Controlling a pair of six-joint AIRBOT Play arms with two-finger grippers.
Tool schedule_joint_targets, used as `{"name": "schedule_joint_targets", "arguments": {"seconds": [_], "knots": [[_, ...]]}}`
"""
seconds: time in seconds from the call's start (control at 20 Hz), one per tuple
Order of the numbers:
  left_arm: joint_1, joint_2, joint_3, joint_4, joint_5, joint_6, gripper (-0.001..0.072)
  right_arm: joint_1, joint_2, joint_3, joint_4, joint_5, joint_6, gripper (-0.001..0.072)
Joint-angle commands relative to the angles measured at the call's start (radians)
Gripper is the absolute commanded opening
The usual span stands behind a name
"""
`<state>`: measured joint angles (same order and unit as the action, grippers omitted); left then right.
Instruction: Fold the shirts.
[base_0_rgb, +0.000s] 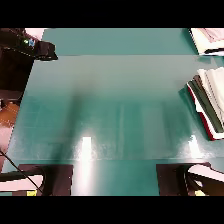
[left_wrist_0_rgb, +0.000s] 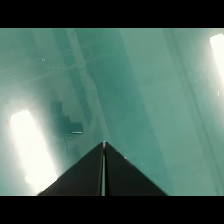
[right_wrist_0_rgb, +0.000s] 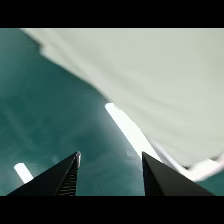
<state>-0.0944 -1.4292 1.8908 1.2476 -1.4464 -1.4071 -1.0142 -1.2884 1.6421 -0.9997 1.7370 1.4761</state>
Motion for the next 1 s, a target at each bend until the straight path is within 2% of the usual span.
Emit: {"name": "schedule_joint_targets", "arguments": {"seconds": [0.0, 0.2, 0.35, 0.4, 0.65, 0.95], "knots": [[0.0, 0.0, 0.0, 0.0, 0.007, 0.0, 0.0026, 0.119, 0.036, -0.047, 0.253, -0.033, 0.0, 0.0446], [0.0, 0.0, 0.0, -0.002, -0.031, 0.0, 0.0026, 0.422, 0.055, -0.08, 0.264, -0.06, -0.001, 0.0432], [0.0, 0.0, 0.0, -0.002, 0.005, 0.0, 0.0026, 0.62, 0.047, -0.079, 0.265, -0.095, -0.002, 0.0079], [0.0, 0.0, 0.0, -0.002, 0.019, 0.0, 0.0026, 0.678, 0.046, -0.079, 0.264, -0.119, -0.004, 0.0017], [0.0, 0.0, 0.0, -0.002, 0.069, 0.0, 0.0026, 0.841, 0.046, -0.079, 0.264, -0.245, -0.005, 0.0017], [0.0, 0.0, 0.0, -0.002, 0.071, 0.0, 0.0026, 0.845, 0.047, -0.079, 0.265, -0.242, -0.005, 0.0017]]}}
